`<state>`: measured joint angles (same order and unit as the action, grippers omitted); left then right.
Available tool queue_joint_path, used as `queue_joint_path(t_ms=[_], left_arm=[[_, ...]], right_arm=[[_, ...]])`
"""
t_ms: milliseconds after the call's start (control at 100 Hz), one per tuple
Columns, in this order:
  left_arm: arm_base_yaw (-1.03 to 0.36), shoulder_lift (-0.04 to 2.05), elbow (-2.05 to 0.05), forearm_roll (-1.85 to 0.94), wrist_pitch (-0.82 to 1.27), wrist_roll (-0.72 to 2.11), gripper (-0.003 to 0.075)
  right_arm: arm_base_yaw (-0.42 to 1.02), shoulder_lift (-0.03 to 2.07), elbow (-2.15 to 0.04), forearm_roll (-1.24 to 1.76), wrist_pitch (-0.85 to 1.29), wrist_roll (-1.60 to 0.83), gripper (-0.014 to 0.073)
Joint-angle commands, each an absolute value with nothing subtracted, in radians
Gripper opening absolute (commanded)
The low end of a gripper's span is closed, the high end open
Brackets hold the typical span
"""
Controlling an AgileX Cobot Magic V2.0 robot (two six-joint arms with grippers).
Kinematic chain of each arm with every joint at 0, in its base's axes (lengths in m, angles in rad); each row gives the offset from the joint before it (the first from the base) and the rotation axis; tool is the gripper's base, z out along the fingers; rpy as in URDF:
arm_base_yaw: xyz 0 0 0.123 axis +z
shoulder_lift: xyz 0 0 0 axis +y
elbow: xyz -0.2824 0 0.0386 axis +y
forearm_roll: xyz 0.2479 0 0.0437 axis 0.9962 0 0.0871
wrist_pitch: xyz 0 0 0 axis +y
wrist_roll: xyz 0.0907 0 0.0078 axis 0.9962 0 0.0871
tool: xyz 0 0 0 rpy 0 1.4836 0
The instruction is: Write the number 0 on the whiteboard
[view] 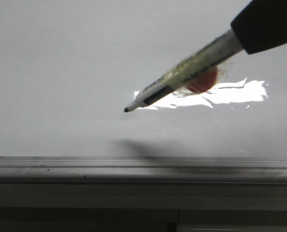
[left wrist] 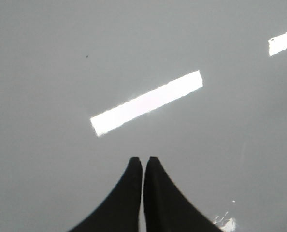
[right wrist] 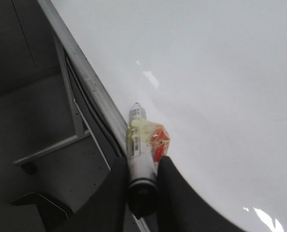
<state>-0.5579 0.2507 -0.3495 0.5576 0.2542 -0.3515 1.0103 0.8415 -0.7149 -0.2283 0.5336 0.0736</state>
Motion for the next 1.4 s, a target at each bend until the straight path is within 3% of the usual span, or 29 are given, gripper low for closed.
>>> queue_joint_path(t_ms=[0, 340, 1390], left_arm=[[-0.556, 0.257, -0.378, 0.555, 0.179, -0.363, -0.002], [-0.556, 0.257, -0.378, 0.533, 0.181, -0.363, -0.002], [-0.556, 0.257, -0.378, 0.533, 0.179, -0.363, -0.002]], right_arm=[[1.005, 0.858, -0.745, -0.252, 0.412, 0.073, -0.0069], [1.005, 0.889, -0.745, -0.254, 0.292, 0.073, -0.0069], [0.912, 0.968, -0.747, -0.438, 0.283, 0.071, -0.0068]])
